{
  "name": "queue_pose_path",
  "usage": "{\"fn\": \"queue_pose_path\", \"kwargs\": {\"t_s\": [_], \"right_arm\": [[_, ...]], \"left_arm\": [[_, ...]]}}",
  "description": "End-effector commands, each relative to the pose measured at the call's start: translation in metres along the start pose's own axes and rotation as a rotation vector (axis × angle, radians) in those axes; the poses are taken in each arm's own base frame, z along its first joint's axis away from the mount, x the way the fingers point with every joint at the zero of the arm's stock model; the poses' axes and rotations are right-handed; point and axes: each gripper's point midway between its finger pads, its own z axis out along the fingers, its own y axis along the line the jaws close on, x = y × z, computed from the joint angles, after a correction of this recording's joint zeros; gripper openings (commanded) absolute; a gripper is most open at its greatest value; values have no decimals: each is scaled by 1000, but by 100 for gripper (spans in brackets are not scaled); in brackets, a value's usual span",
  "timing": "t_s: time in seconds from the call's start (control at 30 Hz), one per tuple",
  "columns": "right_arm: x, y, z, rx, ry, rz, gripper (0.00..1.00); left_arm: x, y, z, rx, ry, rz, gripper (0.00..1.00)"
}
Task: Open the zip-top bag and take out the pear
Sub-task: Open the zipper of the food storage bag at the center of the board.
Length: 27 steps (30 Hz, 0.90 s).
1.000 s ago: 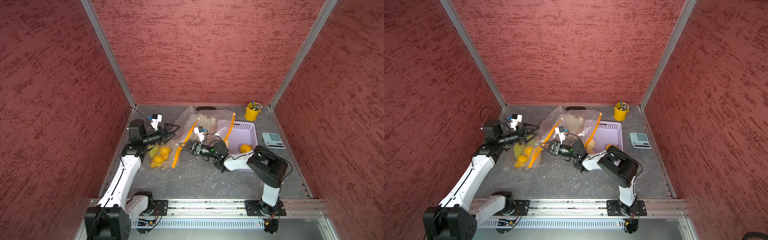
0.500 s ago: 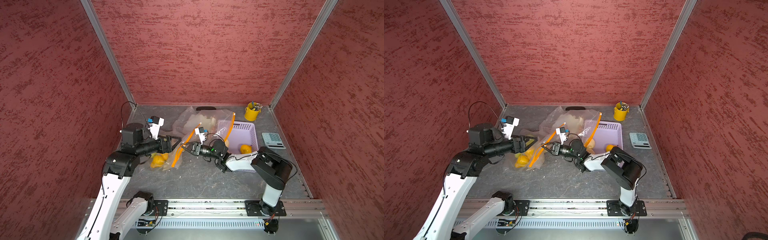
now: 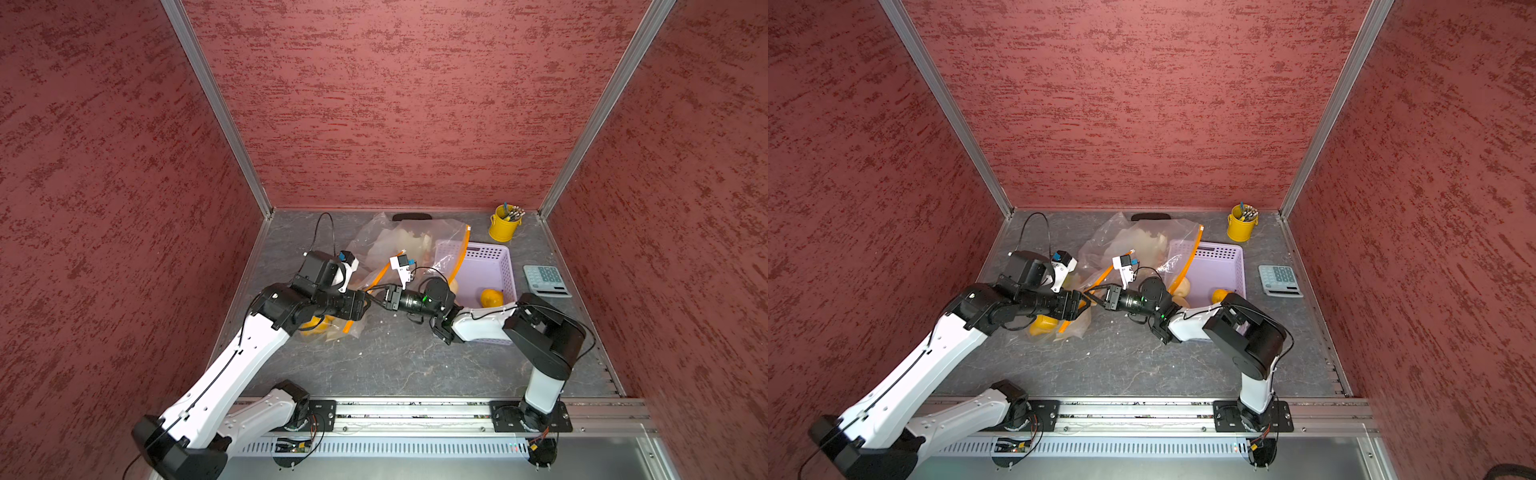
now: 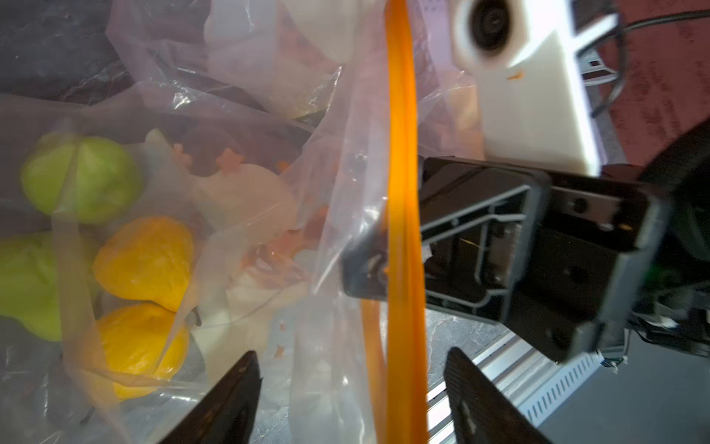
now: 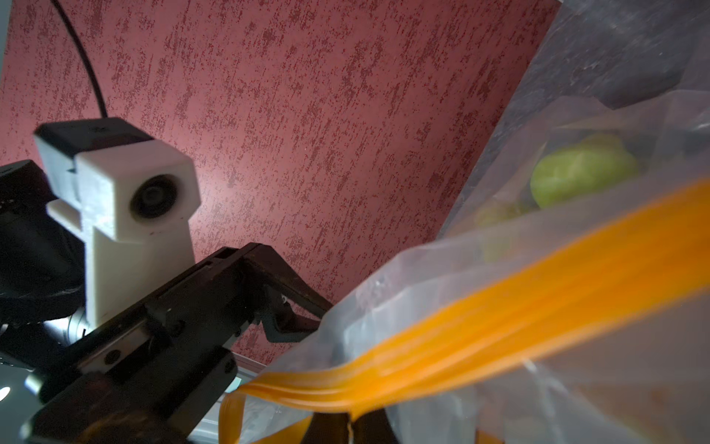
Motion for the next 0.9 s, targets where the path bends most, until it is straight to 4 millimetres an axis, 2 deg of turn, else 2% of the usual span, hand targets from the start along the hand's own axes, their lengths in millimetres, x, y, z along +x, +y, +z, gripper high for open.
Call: {"fn": "queue_pose_path", "kwargs": {"t_s": [0.0,0.03,0.1,0.17,0.23,0.43,0.5,0.6,0.87], "right_arm": [[0,7,-2,-13,-7,-12,0],[1,7,-1,-16,-4,-12,0],[3,6,-2,-15,-3,-9,0],[5,6,-4,-17,0,-7,0],[8,4,-8,-6,0,-2,0],[24,-10,-24,48,5,23,0],[29,-15,-28,70,9,39,0],[44,-27,-36,132,37,75,0],[89,-47,-51,224,86,219,0]], "left_arm": [[-21,9,-4,-70,-69,16,61],[-23,9,-3,-73,-76,20,58],[-28,9,-4,-76,-94,15,44],[-34,8,-8,-74,-124,15,24],[-41,8,-13,-74,-156,11,14],[-58,-5,-28,-9,-228,-2,5],[-62,0,-28,-35,-243,-22,0],[-74,8,-35,-83,-321,-69,0],[-111,3,-69,-72,-594,-131,0]]}}
